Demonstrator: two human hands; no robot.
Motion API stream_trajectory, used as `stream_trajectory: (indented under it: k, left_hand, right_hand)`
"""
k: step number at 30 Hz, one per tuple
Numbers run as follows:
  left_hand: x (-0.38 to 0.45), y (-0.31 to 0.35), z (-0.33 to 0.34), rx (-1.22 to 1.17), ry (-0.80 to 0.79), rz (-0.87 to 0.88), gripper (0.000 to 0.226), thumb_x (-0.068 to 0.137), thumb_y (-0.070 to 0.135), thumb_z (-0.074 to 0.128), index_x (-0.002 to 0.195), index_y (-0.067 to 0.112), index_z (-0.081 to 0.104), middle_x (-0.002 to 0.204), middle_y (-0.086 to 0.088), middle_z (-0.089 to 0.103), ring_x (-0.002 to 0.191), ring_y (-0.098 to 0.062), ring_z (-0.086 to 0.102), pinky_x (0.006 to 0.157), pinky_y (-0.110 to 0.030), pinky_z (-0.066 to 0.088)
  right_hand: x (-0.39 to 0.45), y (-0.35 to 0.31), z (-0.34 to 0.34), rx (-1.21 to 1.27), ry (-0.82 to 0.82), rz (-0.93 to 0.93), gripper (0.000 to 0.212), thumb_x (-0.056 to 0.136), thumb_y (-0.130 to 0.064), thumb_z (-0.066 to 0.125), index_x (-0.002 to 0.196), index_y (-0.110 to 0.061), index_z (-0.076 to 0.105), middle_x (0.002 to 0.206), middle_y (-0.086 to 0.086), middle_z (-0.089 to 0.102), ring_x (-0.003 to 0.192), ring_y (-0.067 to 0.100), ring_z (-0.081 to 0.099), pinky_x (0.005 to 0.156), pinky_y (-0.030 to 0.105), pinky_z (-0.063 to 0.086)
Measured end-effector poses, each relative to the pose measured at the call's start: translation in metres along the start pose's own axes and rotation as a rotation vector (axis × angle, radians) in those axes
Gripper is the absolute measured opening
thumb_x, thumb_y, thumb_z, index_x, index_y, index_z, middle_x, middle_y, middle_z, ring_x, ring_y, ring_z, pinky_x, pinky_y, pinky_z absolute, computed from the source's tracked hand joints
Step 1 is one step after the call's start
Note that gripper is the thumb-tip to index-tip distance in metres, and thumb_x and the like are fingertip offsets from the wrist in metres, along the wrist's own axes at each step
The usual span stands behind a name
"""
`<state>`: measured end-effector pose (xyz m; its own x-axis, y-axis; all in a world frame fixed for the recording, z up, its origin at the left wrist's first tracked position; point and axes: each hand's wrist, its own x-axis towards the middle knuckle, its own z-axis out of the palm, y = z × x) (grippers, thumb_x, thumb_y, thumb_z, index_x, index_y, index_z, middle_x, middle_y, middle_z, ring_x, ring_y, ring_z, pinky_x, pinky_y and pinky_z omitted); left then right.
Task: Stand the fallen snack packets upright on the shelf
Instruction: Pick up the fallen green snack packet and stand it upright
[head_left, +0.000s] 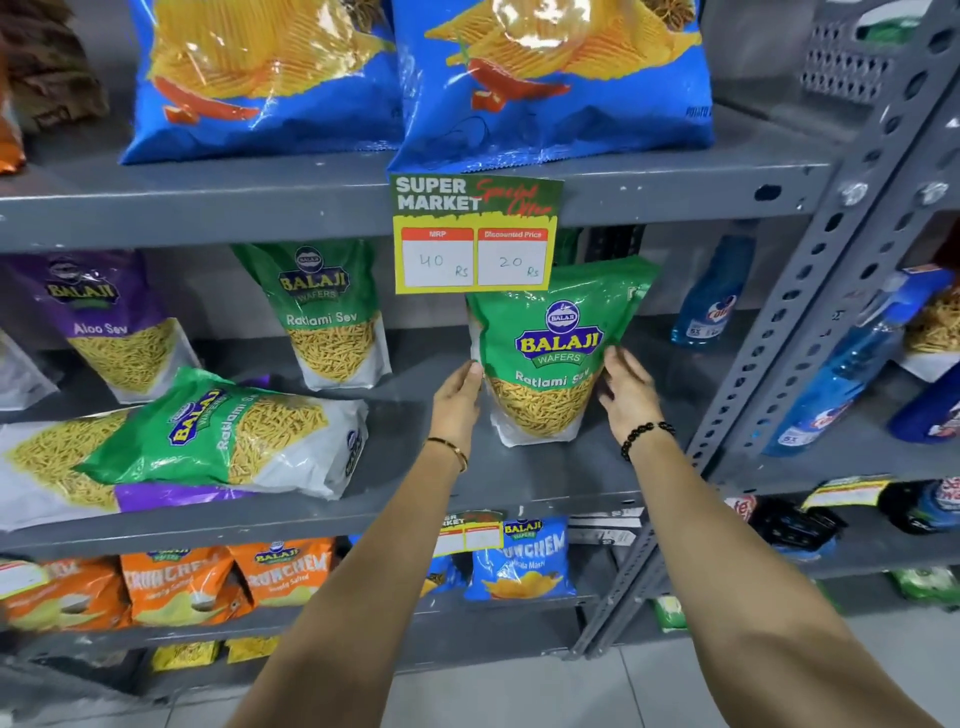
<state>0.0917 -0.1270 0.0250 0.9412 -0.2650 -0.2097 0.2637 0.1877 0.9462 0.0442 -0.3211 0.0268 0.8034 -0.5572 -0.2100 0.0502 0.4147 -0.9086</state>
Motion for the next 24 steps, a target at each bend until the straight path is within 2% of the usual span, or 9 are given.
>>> stream_trajectory:
  k: [2,7,9,13,17,19,20,22,24]
  left_hand:
    - [-0.014,-0.001,-0.013,-0.016,0.016,-0.028,0.049,0.094,0.031,0.046,0.137,0.009,0.039,0.146,-0.009,0.042,0.135,-0.025,0.039,0.115,-0.041,0.028]
    - [-0.054,-0.001,-0.054,-0.085,0.013,-0.106,0.058,0.095,0.040,0.039,0.143,0.009,0.031,0.151,-0.009,0.035,0.138,-0.025,0.035,0.113,-0.040,0.029]
    - [-0.074,-0.002,-0.076,-0.109,0.019,-0.148,0.059,0.095,0.043,0.038,0.143,0.009,0.031,0.151,-0.008,0.035,0.137,-0.025,0.035,0.113,-0.040,0.030]
    - [-0.107,-0.006,-0.124,-0.186,0.061,-0.210,0.056,0.096,0.042,0.035,0.141,0.009,0.032,0.151,-0.009,0.035,0.138,-0.025,0.035,0.112,-0.038,0.030]
    - [-0.123,-0.003,-0.168,-0.251,0.168,-0.242,0.055,0.095,0.045,0.036,0.137,0.009,0.040,0.144,-0.009,0.043,0.135,-0.025,0.038,0.110,-0.037,0.032]
    - [-0.126,0.000,-0.184,-0.274,0.268,-0.266,0.049,0.094,0.045,0.041,0.121,0.007,0.054,0.124,-0.005,0.055,0.116,-0.024,0.052,0.092,-0.033,0.043]
    - [-0.124,0.003,-0.192,-0.307,0.326,-0.270,0.039,0.093,0.043,0.045,0.106,0.009,0.059,0.105,-0.001,0.057,0.094,-0.022,0.055,0.075,-0.027,0.044]
    - [-0.117,0.008,-0.205,-0.380,0.464,-0.247,0.024,0.091,0.040,0.050,0.086,0.016,0.052,0.071,0.003,0.042,0.057,-0.014,0.040,0.054,-0.022,0.030]
    - [-0.106,0.012,-0.216,-0.446,0.541,-0.228,0.023,0.090,0.042,0.051,0.084,0.020,0.048,0.051,0.002,0.028,0.039,-0.009,0.025,0.048,-0.022,0.022]
  right_hand:
    - [-0.012,0.006,0.002,-0.005,0.049,0.024,0.052,0.090,-0.028,0.056,0.139,-0.017,0.040,0.145,0.005,0.045,0.134,0.021,0.039,0.115,0.043,0.025]
    - [-0.050,0.037,0.021,-0.007,0.227,0.099,0.042,0.092,-0.031,0.053,0.125,-0.005,0.052,0.139,0.018,0.050,0.130,0.031,0.045,0.106,0.043,0.036]
    - [-0.071,0.054,0.033,0.014,0.260,0.137,0.040,0.091,-0.031,0.052,0.125,-0.010,0.052,0.139,0.011,0.050,0.130,0.026,0.046,0.103,0.039,0.039]
    - [-0.110,0.087,0.067,0.020,0.173,0.201,0.045,0.094,-0.025,0.048,0.136,-0.010,0.042,0.144,0.011,0.044,0.133,0.025,0.041,0.106,0.041,0.037]
    - [-0.139,0.107,0.120,-0.178,-0.009,0.210,0.045,0.093,-0.028,0.051,0.132,-0.006,0.046,0.143,0.012,0.047,0.133,0.025,0.042,0.106,0.041,0.037]
    - [-0.144,0.112,0.145,-0.284,-0.084,0.169,0.043,0.091,-0.027,0.055,0.125,-0.002,0.052,0.139,0.015,0.050,0.131,0.026,0.044,0.102,0.038,0.039]
    - [-0.144,0.113,0.157,-0.353,-0.120,0.133,0.043,0.089,-0.028,0.057,0.124,-0.002,0.053,0.138,0.014,0.052,0.130,0.026,0.046,0.100,0.037,0.039]
    - [-0.140,0.113,0.179,-0.543,-0.199,0.031,0.047,0.087,-0.032,0.059,0.126,-0.007,0.055,0.136,0.010,0.054,0.127,0.023,0.049,0.103,0.034,0.040]
    - [-0.131,0.110,0.202,-0.684,-0.283,-0.063,0.047,0.087,-0.034,0.059,0.127,-0.009,0.055,0.136,0.009,0.054,0.125,0.021,0.051,0.101,0.028,0.039]
